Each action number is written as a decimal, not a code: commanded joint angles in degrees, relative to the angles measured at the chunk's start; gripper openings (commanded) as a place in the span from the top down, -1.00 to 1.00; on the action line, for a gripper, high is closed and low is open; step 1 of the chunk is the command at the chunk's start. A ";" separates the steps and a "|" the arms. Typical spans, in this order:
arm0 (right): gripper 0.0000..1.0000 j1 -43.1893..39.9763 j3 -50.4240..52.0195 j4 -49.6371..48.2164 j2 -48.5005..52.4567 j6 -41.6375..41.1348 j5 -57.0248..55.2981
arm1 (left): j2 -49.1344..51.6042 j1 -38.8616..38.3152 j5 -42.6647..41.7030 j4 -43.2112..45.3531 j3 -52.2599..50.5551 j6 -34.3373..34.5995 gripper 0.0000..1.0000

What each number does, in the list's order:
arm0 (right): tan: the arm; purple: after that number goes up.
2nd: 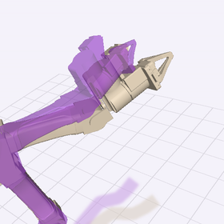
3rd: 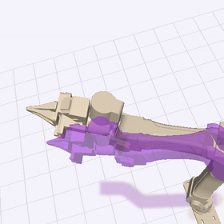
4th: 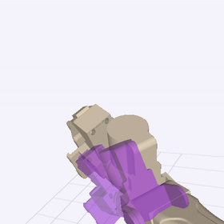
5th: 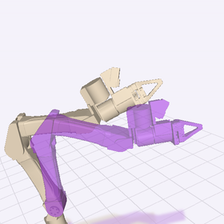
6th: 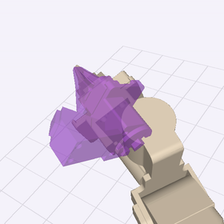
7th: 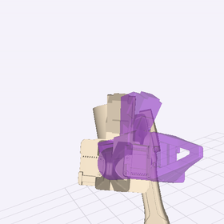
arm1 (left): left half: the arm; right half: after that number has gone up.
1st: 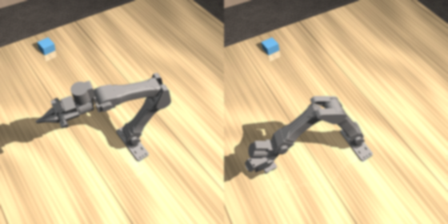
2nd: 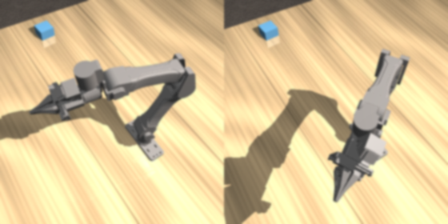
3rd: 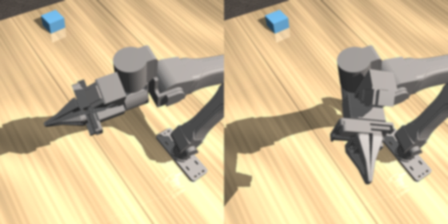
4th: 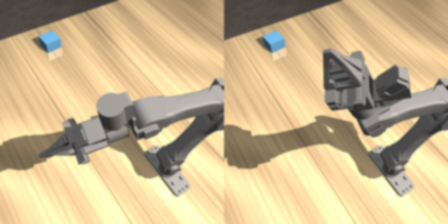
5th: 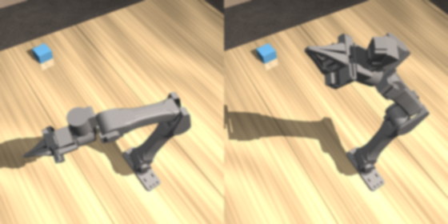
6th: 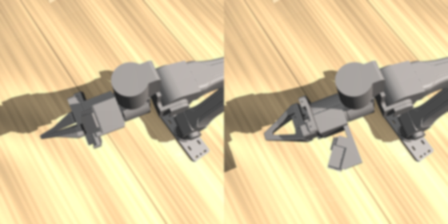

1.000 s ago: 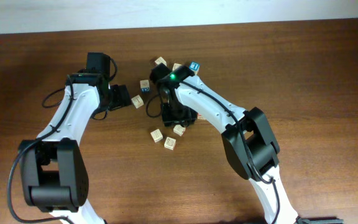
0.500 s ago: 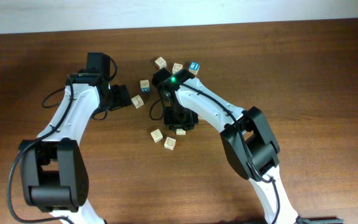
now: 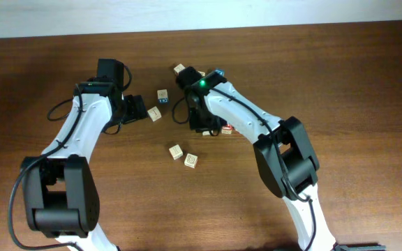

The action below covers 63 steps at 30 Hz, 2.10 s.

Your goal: Rotate 5 blocks

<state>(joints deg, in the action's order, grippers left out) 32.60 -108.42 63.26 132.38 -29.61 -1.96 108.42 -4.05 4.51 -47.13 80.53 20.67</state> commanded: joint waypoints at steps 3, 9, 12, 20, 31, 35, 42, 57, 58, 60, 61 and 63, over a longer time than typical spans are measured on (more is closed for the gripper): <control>0.45 -3.37 0.52 0.35 0.17 -0.94 -4.04 | 0.26 0.09 -0.20 -0.04 1.05 0.74 -0.98; 0.21 -3.43 0.42 1.27 0.11 -0.90 -2.12 | 0.26 0.09 -0.20 -0.04 1.05 0.72 -0.98; 0.14 -3.43 -0.94 2.62 0.09 -0.87 -1.46 | 0.26 0.09 -0.20 -0.04 1.07 0.72 -0.98; 0.09 -3.32 -12.37 13.68 -0.02 1.46 4.35 | 0.26 0.09 -0.20 -0.04 1.05 0.74 -0.98; -0.01 3.13 -6.40 13.73 0.02 6.23 19.39 | 0.26 0.09 -0.20 -0.04 1.05 0.72 -0.98; -0.03 4.66 -3.10 12.22 0.02 3.58 19.12 | 0.26 0.09 -0.20 -0.04 1.07 0.74 -0.98; -0.02 4.85 1.05 10.64 0.02 1.68 19.30 | 0.26 0.09 -0.20 -0.04 1.05 0.74 -0.98; 0.39 4.04 2.38 7.15 0.00 -0.04 11.13 | 0.26 0.09 -0.20 -0.04 1.05 0.74 -0.98; 0.39 3.43 2.34 6.12 0.00 0.17 9.53 | 0.26 0.09 -0.20 -0.04 1.05 0.74 -0.98; 0.40 2.47 2.34 4.44 0.00 0.24 6.60 | 0.26 0.09 -0.20 -0.04 1.07 0.74 -0.98; 0.40 2.01 2.34 3.34 0.00 0.83 5.38 | 0.26 0.09 -0.20 -0.04 1.05 0.74 -0.98; 0.39 1.33 2.34 1.05 0.00 2.51 3.69 | 0.26 0.09 -0.20 -0.04 1.05 0.74 -0.98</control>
<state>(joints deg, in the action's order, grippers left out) 36.07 -106.59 66.76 131.92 -29.26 9.91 108.42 -4.05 4.51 -47.13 80.53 20.67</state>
